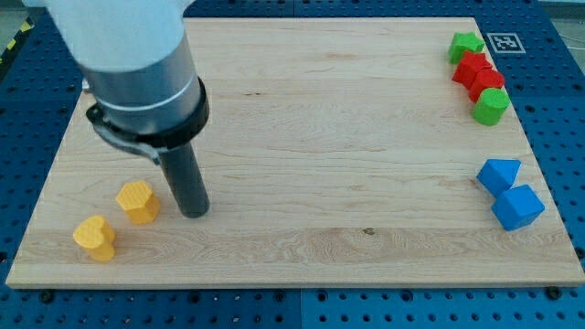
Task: Push the yellow blocks towards left side
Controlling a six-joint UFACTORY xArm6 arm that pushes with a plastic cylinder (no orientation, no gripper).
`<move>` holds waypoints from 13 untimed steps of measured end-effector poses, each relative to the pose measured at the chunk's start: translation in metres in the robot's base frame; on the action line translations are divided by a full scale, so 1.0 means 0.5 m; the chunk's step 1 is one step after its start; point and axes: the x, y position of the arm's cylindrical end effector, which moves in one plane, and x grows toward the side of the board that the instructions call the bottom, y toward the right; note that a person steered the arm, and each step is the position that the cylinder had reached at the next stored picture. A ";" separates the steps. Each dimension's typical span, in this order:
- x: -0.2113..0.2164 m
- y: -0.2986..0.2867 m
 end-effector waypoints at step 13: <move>-0.061 0.114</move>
